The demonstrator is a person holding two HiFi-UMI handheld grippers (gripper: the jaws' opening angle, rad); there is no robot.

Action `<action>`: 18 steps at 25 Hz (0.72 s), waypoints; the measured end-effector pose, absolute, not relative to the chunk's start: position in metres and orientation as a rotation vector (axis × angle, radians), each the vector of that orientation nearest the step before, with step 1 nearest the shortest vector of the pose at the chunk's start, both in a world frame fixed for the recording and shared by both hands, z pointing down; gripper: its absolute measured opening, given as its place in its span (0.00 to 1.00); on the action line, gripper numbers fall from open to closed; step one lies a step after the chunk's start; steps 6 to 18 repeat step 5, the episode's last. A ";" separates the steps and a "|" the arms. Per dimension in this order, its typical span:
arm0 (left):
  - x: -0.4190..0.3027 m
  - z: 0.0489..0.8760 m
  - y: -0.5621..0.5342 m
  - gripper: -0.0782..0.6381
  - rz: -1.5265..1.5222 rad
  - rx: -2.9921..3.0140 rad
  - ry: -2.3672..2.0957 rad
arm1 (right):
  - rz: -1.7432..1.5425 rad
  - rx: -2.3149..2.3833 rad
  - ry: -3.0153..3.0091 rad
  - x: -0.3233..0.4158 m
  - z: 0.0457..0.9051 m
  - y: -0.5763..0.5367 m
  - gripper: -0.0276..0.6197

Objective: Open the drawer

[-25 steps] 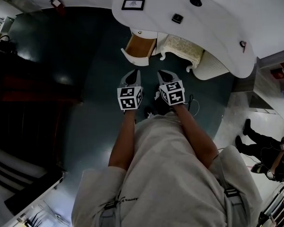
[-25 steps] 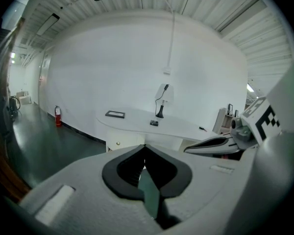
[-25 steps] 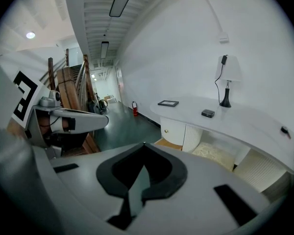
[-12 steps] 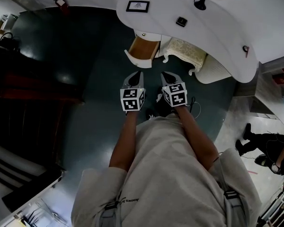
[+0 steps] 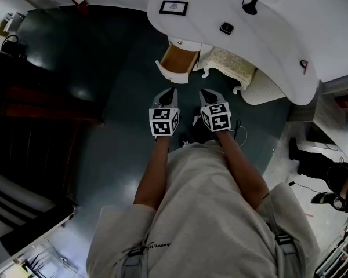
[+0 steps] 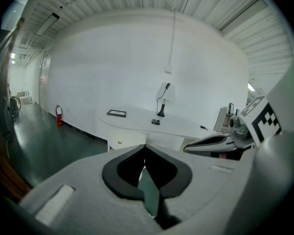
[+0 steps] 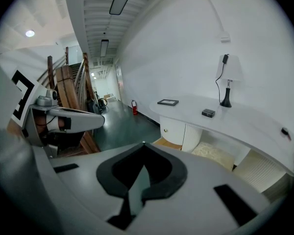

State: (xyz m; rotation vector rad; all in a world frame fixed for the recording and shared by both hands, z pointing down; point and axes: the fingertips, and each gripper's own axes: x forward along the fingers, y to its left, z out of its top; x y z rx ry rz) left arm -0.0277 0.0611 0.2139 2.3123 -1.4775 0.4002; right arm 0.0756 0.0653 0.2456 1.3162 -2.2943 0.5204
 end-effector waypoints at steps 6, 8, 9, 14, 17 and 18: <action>-0.028 0.215 0.061 0.12 0.409 2.306 -1.482 | 0.509 1.299 -2.285 0.074 0.247 0.065 0.07; -0.028 0.215 0.061 0.12 0.409 2.306 -1.482 | 0.509 1.299 -2.285 0.074 0.247 0.065 0.07; -0.028 0.215 0.061 0.12 0.409 2.306 -1.482 | 0.509 1.299 -2.285 0.074 0.247 0.065 0.07; -0.028 0.215 0.061 0.12 0.409 2.306 -1.482 | 0.509 1.299 -2.285 0.074 0.247 0.065 0.07; -0.028 0.215 0.061 0.12 0.409 2.306 -1.482 | 0.509 1.299 -2.285 0.074 0.247 0.065 0.07; -0.028 0.215 0.061 0.12 0.409 2.306 -1.482 | 0.509 1.299 -2.285 0.074 0.247 0.065 0.07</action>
